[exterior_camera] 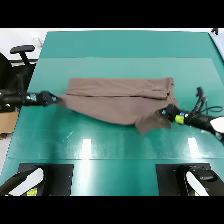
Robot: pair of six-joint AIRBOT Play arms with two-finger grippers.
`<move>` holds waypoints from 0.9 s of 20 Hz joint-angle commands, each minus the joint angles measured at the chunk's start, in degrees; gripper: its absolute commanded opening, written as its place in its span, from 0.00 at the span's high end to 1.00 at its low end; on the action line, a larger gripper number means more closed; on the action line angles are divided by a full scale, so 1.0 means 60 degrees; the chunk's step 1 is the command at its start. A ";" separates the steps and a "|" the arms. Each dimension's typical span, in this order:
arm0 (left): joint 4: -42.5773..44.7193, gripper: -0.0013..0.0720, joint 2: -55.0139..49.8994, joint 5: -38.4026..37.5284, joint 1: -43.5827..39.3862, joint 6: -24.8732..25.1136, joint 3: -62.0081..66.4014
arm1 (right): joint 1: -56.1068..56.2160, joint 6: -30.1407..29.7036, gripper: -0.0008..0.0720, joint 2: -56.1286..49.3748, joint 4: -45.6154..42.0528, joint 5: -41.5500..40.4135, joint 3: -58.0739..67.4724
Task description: Fold the shirts.
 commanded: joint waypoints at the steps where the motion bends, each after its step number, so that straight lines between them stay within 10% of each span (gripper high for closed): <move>1: -0.0135 0.96 0.0291 0.0459 -0.0004 -0.0051 0.1479 | -0.0317 -0.0597 0.96 -0.0612 -0.0011 -0.0302 0.1749; 18: -0.0168 0.96 -0.4288 0.8200 -0.2754 0.2018 0.1581 | -0.1898 -0.3439 0.96 -0.8754 0.0095 0.0776 0.7632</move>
